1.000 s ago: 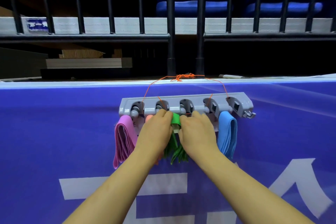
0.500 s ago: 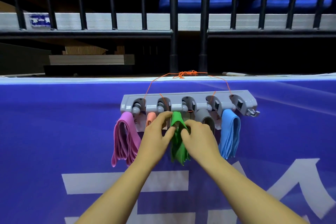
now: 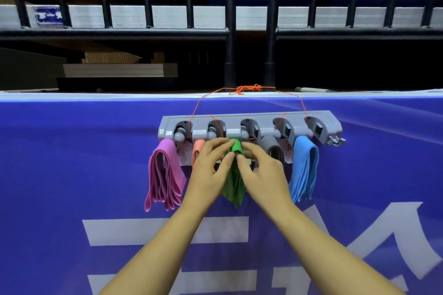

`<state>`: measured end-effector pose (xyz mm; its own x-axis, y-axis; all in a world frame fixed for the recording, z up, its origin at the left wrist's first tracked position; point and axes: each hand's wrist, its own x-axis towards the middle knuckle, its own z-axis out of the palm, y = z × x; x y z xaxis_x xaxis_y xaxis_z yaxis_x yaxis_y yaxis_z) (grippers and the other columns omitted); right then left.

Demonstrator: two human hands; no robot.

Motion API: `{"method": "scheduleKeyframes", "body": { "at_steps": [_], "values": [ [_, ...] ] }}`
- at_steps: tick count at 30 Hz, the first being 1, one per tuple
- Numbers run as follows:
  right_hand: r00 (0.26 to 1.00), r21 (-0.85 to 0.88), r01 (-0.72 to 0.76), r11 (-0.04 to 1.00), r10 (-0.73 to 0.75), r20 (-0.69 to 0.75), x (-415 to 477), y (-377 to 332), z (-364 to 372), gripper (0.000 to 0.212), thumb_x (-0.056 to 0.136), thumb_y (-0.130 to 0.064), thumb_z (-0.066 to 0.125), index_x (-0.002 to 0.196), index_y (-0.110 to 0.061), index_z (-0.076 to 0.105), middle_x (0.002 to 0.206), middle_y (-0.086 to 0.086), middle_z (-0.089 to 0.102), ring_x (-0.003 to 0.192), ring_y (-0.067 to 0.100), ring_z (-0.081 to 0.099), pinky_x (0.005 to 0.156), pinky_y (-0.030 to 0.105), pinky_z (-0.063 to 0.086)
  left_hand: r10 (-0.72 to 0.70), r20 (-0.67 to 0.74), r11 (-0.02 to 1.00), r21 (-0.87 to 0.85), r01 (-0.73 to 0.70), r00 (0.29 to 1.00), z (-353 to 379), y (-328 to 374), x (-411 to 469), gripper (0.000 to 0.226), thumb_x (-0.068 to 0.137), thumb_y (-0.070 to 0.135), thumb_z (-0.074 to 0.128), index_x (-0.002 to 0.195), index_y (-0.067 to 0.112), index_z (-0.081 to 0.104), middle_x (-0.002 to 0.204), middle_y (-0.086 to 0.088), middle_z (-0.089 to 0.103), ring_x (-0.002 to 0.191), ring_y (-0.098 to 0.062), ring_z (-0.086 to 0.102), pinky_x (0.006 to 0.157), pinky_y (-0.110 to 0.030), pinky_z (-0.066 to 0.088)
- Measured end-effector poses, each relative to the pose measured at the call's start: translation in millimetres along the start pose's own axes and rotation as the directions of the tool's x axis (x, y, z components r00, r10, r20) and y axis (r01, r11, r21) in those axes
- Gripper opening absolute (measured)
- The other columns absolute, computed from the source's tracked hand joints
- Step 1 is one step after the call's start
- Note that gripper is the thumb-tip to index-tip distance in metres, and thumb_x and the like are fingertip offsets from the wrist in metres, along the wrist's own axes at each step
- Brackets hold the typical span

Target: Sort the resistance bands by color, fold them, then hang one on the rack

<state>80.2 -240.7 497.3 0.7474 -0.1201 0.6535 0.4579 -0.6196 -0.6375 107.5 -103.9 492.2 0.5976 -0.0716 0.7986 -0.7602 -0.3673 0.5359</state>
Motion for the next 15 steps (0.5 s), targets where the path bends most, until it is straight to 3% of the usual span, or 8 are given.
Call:
{"method": "scheduleKeyframes", "body": {
  "at_steps": [5,8,11,15],
  "values": [
    [0.998,0.139,0.055,0.989,-0.051,-0.031,6.0,-3.1,2.3,0.028,0.096,-0.035,0.054,0.122,-0.034,0.065,0.092,-0.011,0.073,0.068,0.006,0.063,0.076,0.039,0.058,-0.052,-0.006,0.994,-0.099,0.051,0.999,0.3,4.4,0.2,0.029,0.098,0.018,0.055,0.126,0.021,0.062,0.121,0.012,0.064,0.117,-0.009,0.058,0.099,-0.029,0.049],
    [0.997,0.166,0.065,0.984,-0.057,-0.052,4.5,-0.3,2.6,0.029,0.096,-0.029,0.052,0.121,-0.029,0.068,0.104,-0.009,0.073,0.073,0.008,0.064,0.077,0.036,0.058,-0.003,-0.007,0.998,-0.059,0.003,1.000,1.8,5.2,-1.3,0.027,0.098,0.016,0.054,0.122,0.017,0.065,0.124,0.010,0.063,0.122,-0.008,0.055,0.103,-0.034,0.046],
    [0.999,0.224,0.030,0.974,-0.023,-0.033,1.5,2.9,1.6,0.027,0.098,-0.020,0.054,0.120,-0.025,0.070,0.096,-0.002,0.072,0.050,0.013,0.062,0.057,0.019,0.052,-0.001,0.024,0.999,-0.043,0.002,1.000,1.8,2.6,-1.6,0.030,0.096,0.019,0.056,0.125,0.018,0.062,0.128,0.012,0.060,0.125,-0.007,0.053,0.106,-0.038,0.044],
    [0.999,0.259,0.019,0.966,-0.007,-0.045,3.8,2.8,1.4,0.026,0.098,-0.018,0.055,0.119,-0.024,0.070,0.099,-0.005,0.072,0.044,0.018,0.059,0.056,0.020,0.051,-0.035,-0.006,0.999,-0.025,0.035,0.999,1.9,-0.4,-1.2,0.031,0.096,0.016,0.057,0.126,0.022,0.063,0.126,0.014,0.063,0.121,-0.002,0.055,0.105,-0.039,0.045]
  ]
}}
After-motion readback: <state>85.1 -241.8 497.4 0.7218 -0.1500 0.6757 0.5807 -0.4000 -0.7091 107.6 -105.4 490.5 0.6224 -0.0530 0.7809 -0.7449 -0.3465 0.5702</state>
